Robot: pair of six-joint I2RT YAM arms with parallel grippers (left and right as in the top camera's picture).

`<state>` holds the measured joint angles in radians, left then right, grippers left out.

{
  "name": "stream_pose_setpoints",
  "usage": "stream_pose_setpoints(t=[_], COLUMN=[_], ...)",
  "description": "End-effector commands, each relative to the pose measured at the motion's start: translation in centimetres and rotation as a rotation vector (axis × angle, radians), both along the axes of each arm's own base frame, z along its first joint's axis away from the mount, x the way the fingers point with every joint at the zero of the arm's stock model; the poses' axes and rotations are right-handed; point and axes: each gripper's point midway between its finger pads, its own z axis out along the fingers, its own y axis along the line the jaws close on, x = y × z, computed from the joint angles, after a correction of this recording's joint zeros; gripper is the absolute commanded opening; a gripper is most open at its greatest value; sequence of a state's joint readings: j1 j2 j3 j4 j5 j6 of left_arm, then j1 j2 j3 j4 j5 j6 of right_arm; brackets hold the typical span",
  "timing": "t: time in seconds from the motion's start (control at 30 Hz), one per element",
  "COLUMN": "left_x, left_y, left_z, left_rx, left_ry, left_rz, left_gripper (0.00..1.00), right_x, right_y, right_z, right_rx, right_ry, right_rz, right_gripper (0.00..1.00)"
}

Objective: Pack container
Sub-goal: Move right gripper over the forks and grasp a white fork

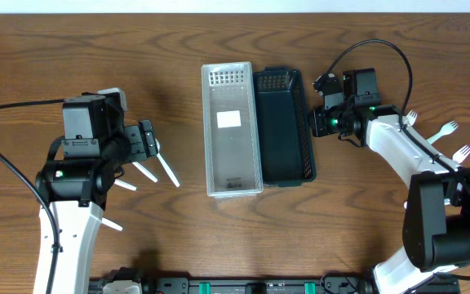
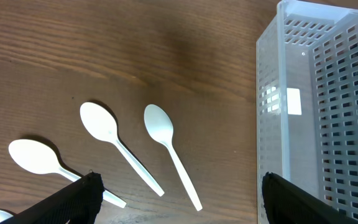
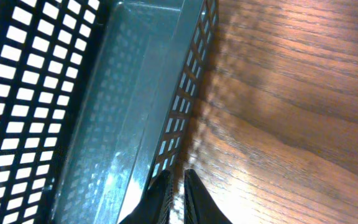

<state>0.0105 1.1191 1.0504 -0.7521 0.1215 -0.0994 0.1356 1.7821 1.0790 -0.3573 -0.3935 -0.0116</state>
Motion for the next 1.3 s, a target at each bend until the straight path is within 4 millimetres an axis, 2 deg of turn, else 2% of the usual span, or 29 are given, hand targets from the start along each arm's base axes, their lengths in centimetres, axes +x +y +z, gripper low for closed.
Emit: stream_pose_setpoints(t=[0.0,0.37,0.43,0.57,0.63,0.77,0.83,0.87,0.97,1.0,1.07,1.13,1.27], left_x=[0.4,0.4,0.4,0.4,0.4,0.4,0.4,0.4,0.4,0.4,0.4,0.4,0.4], left_y=[-0.1,-0.1,-0.1,-0.1,-0.1,-0.1,-0.1,-0.1,-0.1,-0.1,-0.1,-0.1,-0.1], left_z=[1.1,1.1,1.1,1.1,1.1,1.1,1.1,1.1,1.1,1.1,1.1,1.1,1.1], left_rx=[0.007,0.007,0.007,0.007,0.007,0.007,0.007,0.007,0.007,0.007,0.007,0.007,0.007], left_ry=[-0.029,-0.029,-0.029,-0.029,-0.029,-0.029,-0.029,-0.029,-0.029,-0.029,-0.029,-0.029,-0.029], left_rz=[-0.012,-0.012,-0.012,-0.012,-0.012,-0.012,-0.012,-0.012,-0.012,-0.012,-0.012,-0.012,-0.012], left_gripper=[0.84,0.84,0.84,0.84,0.84,0.84,0.84,0.84,0.84,0.84,0.84,0.84,0.85], right_x=[0.0,-0.4,-0.2,0.4,0.5,0.9,1.8,2.2,2.1,2.0,1.9,1.5,0.8], right_y=[0.6,0.9,0.1,-4.6,-7.6,-12.2,-12.7,-12.6,-12.8,-13.2,-14.9,-17.2,-21.0], right_z=[0.4,0.4,0.1,-1.2,-0.7,3.0,5.5,6.7,9.7,10.3,11.2,10.9,8.5], right_rx=[0.032,0.049,0.018,-0.146,-0.243,-0.356,-0.305,-0.276,-0.256,-0.264,-0.242,-0.208,-0.166], right_ry=[-0.010,0.007,0.020,0.073,0.074,0.012,-0.039,-0.063,-0.126,-0.142,-0.154,-0.123,-0.028], right_rz=[0.034,0.045,-0.006,-0.313,-0.483,-0.678,-0.677,-0.667,-0.623,-0.622,-0.745,-0.894,-1.032], right_gripper=[0.10,0.10,0.12,0.19,0.26,0.68,0.93,0.99,0.99,0.96,0.92,0.92,0.92])
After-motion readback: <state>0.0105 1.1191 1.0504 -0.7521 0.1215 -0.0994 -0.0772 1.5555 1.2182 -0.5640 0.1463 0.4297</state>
